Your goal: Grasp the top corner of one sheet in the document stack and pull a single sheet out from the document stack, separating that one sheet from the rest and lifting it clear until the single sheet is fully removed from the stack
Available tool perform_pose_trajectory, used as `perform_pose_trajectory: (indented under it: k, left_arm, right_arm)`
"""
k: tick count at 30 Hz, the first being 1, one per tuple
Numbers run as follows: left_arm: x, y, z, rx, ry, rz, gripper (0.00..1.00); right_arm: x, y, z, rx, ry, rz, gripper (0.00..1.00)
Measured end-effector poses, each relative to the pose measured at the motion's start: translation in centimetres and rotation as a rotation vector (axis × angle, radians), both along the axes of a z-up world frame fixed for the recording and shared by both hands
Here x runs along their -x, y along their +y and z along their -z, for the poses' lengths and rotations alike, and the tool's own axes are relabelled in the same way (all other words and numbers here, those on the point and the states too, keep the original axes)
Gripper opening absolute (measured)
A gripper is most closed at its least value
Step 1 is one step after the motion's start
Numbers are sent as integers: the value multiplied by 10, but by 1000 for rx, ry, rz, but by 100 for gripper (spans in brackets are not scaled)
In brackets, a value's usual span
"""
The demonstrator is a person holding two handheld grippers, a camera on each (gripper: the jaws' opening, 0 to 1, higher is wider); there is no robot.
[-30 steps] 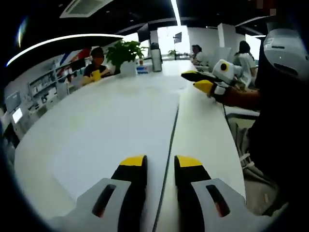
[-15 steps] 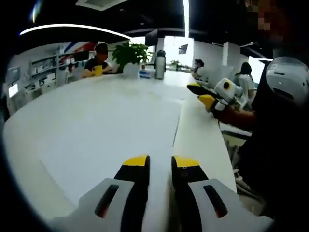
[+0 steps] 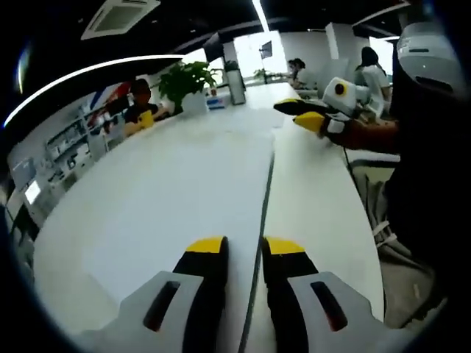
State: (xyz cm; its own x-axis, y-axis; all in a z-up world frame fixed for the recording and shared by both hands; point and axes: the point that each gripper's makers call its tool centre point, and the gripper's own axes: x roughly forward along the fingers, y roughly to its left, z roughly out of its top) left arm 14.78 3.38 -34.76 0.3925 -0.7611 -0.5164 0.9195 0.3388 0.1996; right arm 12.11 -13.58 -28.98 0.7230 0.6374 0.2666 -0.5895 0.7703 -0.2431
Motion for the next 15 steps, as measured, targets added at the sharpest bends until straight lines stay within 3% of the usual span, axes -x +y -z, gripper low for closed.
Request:
perform_pose_trajectory:
  k: [3,15]
  left_arm:
    - [-1,1,-2,70,76,-12,19]
    - [-7,4,-4,203,229,-21,18]
  right_arm:
    - [0,1,0,4,-2,-1,31]
    - [1,0,0,6,-6,0,31]
